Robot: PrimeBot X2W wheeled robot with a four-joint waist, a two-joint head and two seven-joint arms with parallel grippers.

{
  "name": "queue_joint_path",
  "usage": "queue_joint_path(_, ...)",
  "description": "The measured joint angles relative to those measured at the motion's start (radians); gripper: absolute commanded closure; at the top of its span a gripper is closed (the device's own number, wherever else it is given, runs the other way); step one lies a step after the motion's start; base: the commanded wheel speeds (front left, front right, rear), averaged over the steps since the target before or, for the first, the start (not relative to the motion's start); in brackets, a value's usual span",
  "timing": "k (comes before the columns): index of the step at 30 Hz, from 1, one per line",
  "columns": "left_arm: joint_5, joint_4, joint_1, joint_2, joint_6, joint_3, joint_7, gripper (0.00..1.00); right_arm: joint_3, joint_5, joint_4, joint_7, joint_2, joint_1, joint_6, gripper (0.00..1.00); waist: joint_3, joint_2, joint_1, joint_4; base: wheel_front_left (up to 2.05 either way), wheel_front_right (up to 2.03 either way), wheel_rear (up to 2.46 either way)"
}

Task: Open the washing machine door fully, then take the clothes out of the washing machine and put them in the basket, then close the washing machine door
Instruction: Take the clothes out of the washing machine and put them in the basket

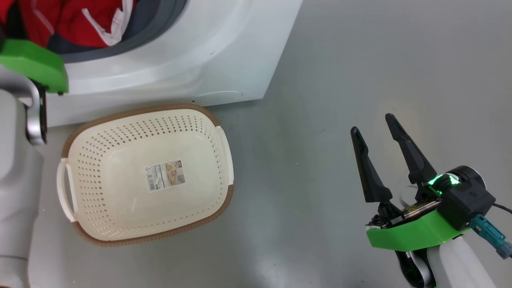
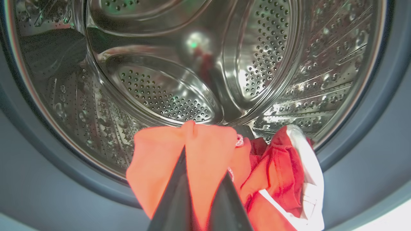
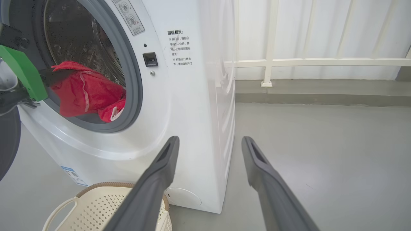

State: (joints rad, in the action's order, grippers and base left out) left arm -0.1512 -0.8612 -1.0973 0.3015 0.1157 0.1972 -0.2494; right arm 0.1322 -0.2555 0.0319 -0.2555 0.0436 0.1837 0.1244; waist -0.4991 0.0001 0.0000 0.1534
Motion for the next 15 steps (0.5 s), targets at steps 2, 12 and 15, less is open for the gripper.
queue_joint_path(2, -0.002, 0.021, 0.017, 0.0, 0.002, -0.001, 0.0, 1.0, -0.001, 0.0, -0.001, 0.0, 0.0, 0.0, 0.0, 0.0, 0.005, 0.0, 0.0, -0.002, 0.0, 0.0, 0.0)
queue_joint_path(12, -0.009, 0.23, 0.195, 0.002, 0.032, 0.013, 0.003, 1.0, -0.017, -0.001, -0.005, 0.0, 0.002, -0.02, 0.0, 0.0, 0.058, 0.0, 0.0, -0.017, 0.0, 0.0, 0.0)
queue_joint_path(15, -0.009, 0.295, 0.252, 0.002, 0.04, 0.023, 0.018, 1.0, -0.019, -0.001, -0.006, 0.0, 0.003, -0.021, 0.0, 0.0, 0.077, 0.0, 0.0, -0.023, 0.0, 0.0, 0.0)
